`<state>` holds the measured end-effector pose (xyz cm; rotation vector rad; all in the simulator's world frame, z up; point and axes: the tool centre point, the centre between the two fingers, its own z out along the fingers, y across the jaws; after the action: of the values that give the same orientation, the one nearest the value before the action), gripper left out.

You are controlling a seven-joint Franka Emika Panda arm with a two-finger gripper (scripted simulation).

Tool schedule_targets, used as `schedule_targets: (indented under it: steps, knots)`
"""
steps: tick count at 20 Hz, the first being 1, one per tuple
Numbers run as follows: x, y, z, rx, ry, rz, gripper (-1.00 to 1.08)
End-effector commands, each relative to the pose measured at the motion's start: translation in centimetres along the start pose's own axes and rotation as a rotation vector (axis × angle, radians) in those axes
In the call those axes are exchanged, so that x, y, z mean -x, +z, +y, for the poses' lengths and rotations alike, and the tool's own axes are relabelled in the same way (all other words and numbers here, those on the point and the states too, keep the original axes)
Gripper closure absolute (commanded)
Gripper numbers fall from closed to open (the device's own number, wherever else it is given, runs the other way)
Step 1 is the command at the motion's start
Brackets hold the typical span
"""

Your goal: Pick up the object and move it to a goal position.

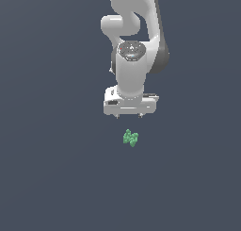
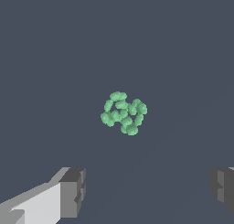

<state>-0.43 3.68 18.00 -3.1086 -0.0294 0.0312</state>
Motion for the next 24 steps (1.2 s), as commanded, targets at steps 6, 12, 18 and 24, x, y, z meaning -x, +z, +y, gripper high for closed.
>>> schedule_targets:
  steps: [6,12,18,24]
  knots:
    - [-0.16,-0.21,0.37,0.010,-0.015,-0.003,-0.92]
    - [-0.28,-0.57,0.79,0.020,-0.017,-0.006,-0.92]
    - [-0.33,-0.38,0.73,0.020,-0.036,-0.006,-0.92]
    - [-0.58,0.15,0.68,0.025,-0.105,-0.006,-0.92]
